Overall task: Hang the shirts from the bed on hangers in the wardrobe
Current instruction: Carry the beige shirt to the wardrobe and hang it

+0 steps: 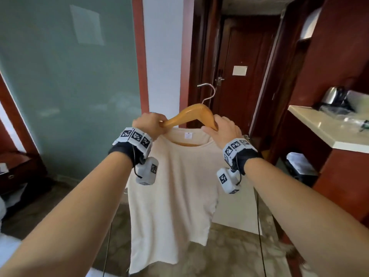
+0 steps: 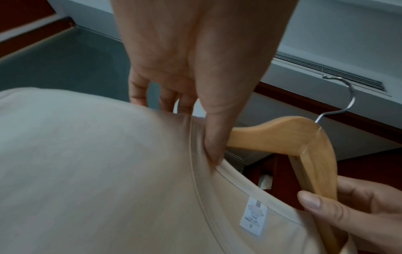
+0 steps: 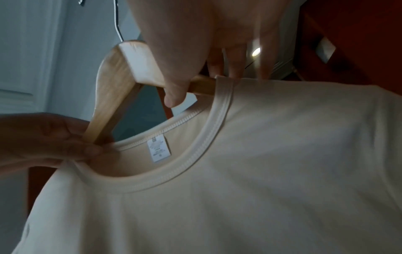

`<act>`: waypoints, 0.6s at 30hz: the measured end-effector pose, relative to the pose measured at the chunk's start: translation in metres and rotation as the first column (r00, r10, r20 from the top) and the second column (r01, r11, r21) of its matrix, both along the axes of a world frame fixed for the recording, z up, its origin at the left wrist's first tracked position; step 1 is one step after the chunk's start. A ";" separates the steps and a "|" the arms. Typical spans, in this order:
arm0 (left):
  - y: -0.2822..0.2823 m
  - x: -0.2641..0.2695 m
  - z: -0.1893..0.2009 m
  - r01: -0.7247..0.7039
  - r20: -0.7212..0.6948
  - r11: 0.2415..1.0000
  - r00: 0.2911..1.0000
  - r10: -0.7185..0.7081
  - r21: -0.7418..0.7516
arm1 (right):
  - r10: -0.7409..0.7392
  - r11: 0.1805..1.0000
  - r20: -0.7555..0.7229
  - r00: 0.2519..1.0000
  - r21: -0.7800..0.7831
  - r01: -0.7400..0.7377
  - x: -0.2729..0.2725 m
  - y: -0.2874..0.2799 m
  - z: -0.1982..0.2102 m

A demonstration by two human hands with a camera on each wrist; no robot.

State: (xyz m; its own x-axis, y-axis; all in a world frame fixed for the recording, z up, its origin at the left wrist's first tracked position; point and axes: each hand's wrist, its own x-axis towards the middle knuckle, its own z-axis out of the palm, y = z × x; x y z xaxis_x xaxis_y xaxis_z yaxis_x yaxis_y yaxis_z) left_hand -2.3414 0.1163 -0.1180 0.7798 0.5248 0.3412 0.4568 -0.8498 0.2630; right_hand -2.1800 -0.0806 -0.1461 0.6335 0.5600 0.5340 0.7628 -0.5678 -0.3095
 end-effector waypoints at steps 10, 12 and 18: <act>0.049 0.219 0.006 0.137 0.063 0.987 0.989 -0.132 -0.088 | -0.087 0.996 -0.191 0.978 -0.046 0.079 0.180 0.024 0.016; 0.058 0.260 0.010 0.175 0.070 0.982 0.983 -0.170 -0.075 | -0.110 0.994 -0.202 0.973 -0.038 0.105 0.213 0.030 0.020; 0.070 0.367 0.015 0.232 0.125 0.971 0.967 -0.222 -0.066 | -0.222 0.975 -0.162 0.962 -0.019 0.222 0.301 0.040 0.018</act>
State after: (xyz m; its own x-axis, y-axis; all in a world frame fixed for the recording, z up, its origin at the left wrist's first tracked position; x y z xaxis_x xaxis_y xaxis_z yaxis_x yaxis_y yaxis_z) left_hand -1.9744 0.1864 -0.1026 0.8392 0.3677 0.4007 0.2168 -0.9019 0.3736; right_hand -1.8790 -0.0403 -0.1276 0.8197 0.3960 0.4139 0.5576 -0.7171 -0.4181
